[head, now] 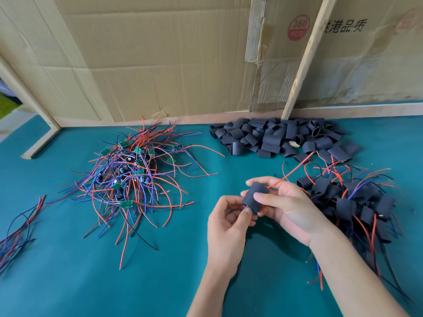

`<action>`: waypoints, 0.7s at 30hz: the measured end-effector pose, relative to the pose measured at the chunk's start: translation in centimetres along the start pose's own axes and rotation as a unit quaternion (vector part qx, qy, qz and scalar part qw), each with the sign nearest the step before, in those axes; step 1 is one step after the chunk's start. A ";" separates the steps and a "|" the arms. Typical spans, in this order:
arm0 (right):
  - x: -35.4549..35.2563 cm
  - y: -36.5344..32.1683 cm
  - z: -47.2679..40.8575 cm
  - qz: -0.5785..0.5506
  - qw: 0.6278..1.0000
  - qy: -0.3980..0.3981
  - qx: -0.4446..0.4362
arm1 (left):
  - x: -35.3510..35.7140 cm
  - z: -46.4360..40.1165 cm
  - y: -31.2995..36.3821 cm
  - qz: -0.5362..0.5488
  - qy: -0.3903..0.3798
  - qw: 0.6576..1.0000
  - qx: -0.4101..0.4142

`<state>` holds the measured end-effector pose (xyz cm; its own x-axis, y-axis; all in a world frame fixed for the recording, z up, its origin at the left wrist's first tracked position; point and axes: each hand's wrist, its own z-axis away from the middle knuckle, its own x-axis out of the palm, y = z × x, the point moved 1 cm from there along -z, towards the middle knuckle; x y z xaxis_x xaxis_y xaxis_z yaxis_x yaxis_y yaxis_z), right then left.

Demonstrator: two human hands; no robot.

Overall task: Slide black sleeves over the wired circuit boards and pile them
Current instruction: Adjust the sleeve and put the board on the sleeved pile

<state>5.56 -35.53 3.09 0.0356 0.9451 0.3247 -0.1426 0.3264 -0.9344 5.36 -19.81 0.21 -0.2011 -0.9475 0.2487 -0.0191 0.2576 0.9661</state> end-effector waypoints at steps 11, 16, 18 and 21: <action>0.6 -0.4 0.2 0.007 1.000 0.006 0.006 | 0.0 -0.2 -0.4 -0.015 0.018 1.000 -0.006; 2.2 -0.5 1.1 0.000 0.996 0.083 -0.011 | 0.6 0.0 -0.2 -0.053 0.008 0.999 0.005; 2.2 -1.0 1.9 0.007 0.991 0.131 -0.032 | 0.6 0.1 -0.1 -0.067 0.000 0.998 0.013; 0.3 -4.0 3.8 0.059 0.973 0.213 -0.071 | 0.5 0.1 -0.1 -0.069 0.007 0.998 0.004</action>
<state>2.35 -36.60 7.49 0.4392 0.8855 0.1519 -0.0332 0.1850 -0.9822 5.17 -20.33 0.26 -0.1828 -0.9764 0.1153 -0.0542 0.1271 0.9904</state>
